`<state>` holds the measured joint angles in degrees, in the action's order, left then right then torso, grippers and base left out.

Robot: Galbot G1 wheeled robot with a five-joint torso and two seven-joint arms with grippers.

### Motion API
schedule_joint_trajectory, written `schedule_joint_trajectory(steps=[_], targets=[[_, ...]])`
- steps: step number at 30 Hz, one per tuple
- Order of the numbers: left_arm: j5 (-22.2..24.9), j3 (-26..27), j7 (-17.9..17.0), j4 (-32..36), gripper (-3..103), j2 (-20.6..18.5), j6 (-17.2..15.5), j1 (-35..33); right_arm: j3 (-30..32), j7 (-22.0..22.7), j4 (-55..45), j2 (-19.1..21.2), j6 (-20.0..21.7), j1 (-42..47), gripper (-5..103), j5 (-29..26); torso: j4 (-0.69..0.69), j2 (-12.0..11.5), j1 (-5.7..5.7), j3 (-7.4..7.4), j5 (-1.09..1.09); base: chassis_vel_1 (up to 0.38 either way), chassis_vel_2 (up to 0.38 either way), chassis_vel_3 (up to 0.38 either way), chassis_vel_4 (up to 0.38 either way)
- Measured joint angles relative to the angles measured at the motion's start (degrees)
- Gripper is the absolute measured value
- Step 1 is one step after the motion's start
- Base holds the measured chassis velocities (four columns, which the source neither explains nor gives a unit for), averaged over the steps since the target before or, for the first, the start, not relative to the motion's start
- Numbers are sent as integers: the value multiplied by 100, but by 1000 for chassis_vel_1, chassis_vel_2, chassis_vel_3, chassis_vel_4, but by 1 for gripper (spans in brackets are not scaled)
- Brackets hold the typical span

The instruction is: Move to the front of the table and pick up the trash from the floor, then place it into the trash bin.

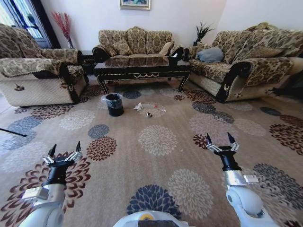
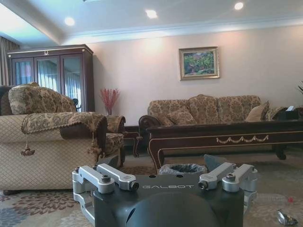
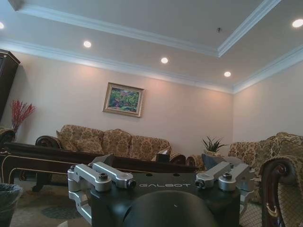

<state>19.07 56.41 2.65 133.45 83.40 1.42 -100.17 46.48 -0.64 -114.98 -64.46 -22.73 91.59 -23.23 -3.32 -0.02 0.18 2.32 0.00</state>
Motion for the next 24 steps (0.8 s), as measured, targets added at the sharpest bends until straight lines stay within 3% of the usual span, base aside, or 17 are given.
schedule_joint_trajectory(steps=[13, 24], targets=[[-16, 31, 63, 22, 100, 30, 71, -32, -52, -40, 58, -21, -17, -35, 100, 85, 1, 0, 0, 3, 0, -14, 11, 14, -10], [-57, 20, 110, 51, 100, 76, 153, -47, -52, -51, 51, -53, -52, -12, 100, 85, 1, 0, 1, 5, -1, -174, 170, 182, -168]])
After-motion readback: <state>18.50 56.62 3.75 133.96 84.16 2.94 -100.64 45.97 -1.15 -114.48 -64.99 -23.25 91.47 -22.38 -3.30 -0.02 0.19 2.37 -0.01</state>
